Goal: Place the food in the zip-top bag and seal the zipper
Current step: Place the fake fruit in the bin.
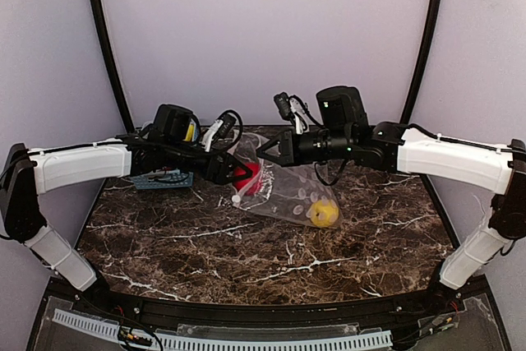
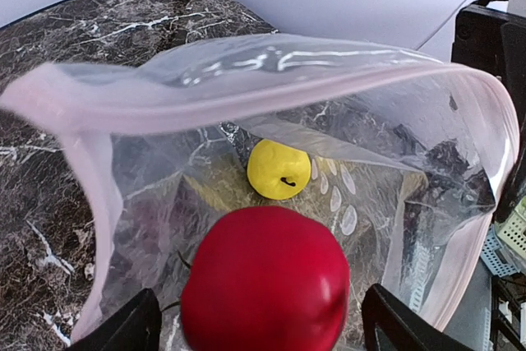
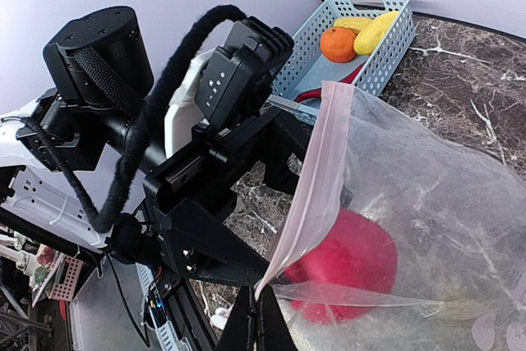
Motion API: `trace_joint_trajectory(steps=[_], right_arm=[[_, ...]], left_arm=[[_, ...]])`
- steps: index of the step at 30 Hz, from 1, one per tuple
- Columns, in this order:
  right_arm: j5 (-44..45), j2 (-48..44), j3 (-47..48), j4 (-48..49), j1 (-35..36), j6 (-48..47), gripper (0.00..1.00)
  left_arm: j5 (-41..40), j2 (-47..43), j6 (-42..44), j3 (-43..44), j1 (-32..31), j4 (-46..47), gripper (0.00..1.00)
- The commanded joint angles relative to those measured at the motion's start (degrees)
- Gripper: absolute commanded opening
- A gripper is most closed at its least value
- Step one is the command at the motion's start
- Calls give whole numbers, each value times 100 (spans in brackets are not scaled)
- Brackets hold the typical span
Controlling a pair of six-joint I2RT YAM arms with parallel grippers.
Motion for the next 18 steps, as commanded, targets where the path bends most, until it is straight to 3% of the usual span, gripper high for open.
trace_joint_trajectory(steps=[1, 18], right_arm=[[-82, 10, 81, 259, 35, -31, 0], [48, -64, -22, 238, 33, -14, 0]], left_arm=[[79, -161, 127, 144, -30, -58, 87], [199, -364, 212, 66, -31, 65, 89]])
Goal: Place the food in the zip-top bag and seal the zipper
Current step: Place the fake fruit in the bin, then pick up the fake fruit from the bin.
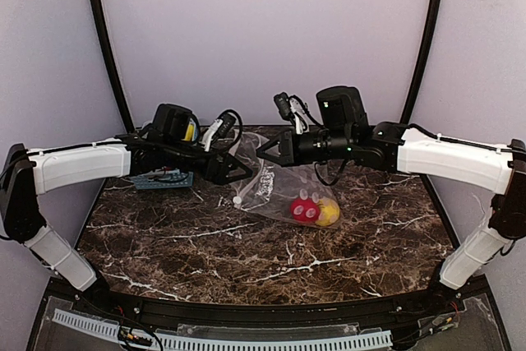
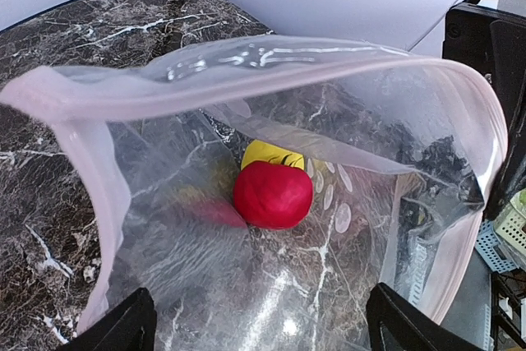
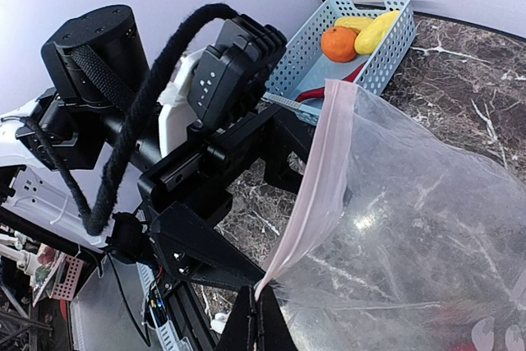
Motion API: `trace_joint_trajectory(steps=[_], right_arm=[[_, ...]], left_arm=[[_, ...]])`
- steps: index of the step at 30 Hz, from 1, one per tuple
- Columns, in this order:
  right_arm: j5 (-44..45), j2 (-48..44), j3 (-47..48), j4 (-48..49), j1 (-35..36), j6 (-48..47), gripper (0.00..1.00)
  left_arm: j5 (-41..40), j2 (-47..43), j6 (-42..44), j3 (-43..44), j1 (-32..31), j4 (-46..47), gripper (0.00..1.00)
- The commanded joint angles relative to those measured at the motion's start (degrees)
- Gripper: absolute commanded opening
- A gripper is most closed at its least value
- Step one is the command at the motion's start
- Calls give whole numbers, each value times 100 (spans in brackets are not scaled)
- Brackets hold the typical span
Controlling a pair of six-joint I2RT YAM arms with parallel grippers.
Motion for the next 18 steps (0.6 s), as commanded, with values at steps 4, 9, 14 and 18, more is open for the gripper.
trace_joint_trajectory(steps=[4, 9, 14, 18], right_arm=[[139, -67, -43, 185, 35, -23, 0], [171, -58, -35, 122, 35, -29, 0], [202, -83, -51, 101, 35, -17, 0], [215, -93, -64, 109, 35, -21, 0]], left_arm=[[194, -745, 367, -38, -5, 225, 89], [299, -1190, 583, -64, 128, 258, 89], [153, -1531, 483, -123, 731, 309, 90], [-446, -1422, 403, 37, 1386, -91, 91]])
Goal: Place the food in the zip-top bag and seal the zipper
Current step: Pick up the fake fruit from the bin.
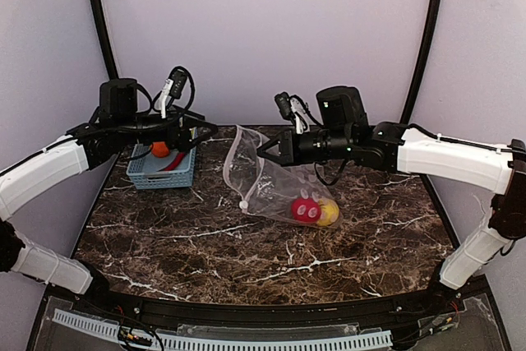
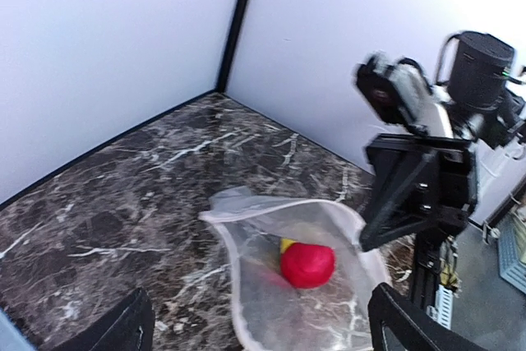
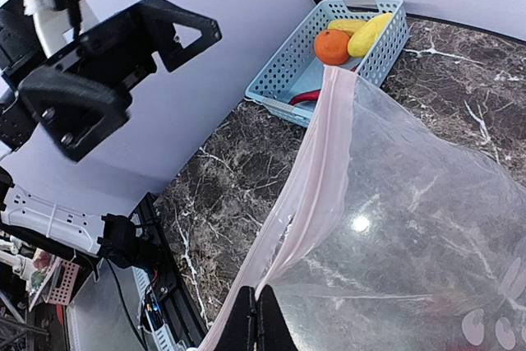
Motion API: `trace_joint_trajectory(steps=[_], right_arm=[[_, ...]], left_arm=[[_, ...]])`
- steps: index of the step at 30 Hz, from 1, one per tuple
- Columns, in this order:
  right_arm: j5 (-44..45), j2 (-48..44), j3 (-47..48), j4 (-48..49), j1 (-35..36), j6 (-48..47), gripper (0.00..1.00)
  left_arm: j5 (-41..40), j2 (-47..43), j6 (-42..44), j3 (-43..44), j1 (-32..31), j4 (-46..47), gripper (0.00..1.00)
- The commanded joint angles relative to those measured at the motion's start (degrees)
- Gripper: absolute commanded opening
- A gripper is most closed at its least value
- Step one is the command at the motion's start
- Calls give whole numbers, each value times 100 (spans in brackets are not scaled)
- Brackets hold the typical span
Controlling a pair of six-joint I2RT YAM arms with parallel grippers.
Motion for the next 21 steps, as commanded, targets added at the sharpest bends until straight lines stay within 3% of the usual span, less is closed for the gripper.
trace_joint_trajectory(steps=[1, 7, 21], right_arm=[[97, -93, -76, 120, 35, -22, 0], [115, -68, -112, 167, 35, -38, 0], [162, 35, -291, 343, 42, -33, 0]], left_arm=[[-683, 170, -52, 126, 647, -442, 91], [-1767, 781, -462, 341, 1600, -899, 90], [-3606, 3019, -740, 1861, 2196, -1675, 90]])
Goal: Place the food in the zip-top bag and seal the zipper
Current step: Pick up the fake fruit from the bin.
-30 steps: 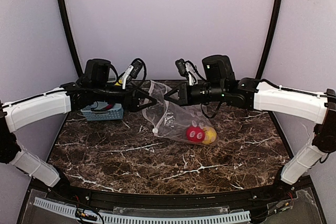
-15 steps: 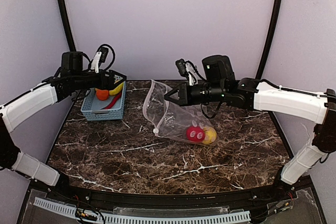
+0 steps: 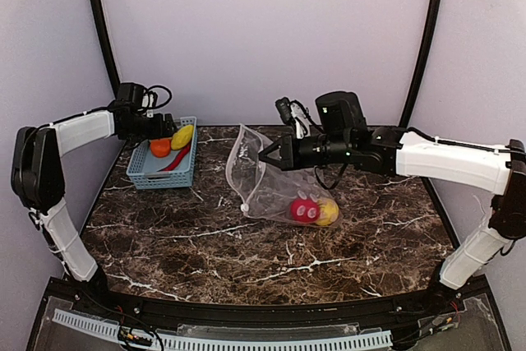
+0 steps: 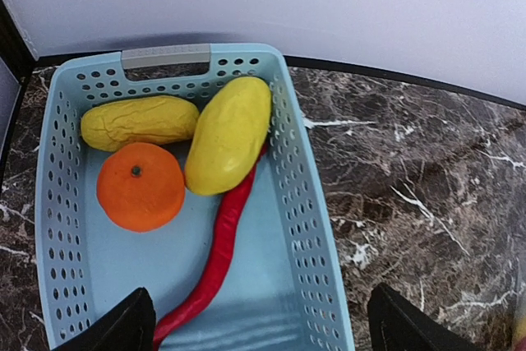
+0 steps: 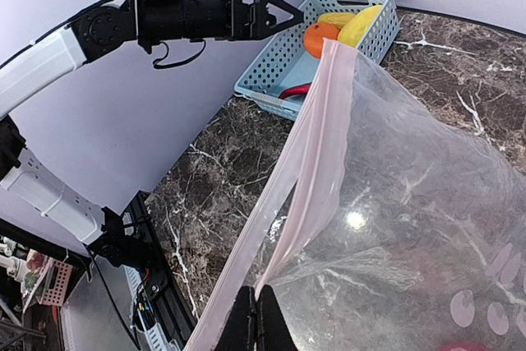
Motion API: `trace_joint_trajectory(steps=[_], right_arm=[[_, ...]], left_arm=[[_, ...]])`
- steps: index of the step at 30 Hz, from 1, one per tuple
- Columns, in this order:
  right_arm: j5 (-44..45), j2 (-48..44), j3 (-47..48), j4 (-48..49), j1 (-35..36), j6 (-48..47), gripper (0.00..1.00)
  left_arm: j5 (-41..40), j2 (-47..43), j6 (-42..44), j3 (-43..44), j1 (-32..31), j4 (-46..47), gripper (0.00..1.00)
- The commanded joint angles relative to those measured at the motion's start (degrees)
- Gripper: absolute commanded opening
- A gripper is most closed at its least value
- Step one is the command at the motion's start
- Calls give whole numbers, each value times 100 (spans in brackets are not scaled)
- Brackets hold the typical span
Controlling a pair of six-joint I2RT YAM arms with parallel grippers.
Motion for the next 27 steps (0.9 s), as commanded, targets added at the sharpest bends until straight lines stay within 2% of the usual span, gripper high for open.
trace_joint_trajectory(steps=[1, 15, 27], right_arm=[[56, 24, -141, 287, 42, -34, 0], [-194, 91, -217, 496, 41, -70, 0], [-242, 135, -234, 537, 42, 1, 0]], left_arm=[[-719, 734, -228, 611, 166, -337, 90], [-1051, 2271, -287, 2046, 357, -619, 89], [-1159, 2702, -252, 2221, 433, -667, 89]])
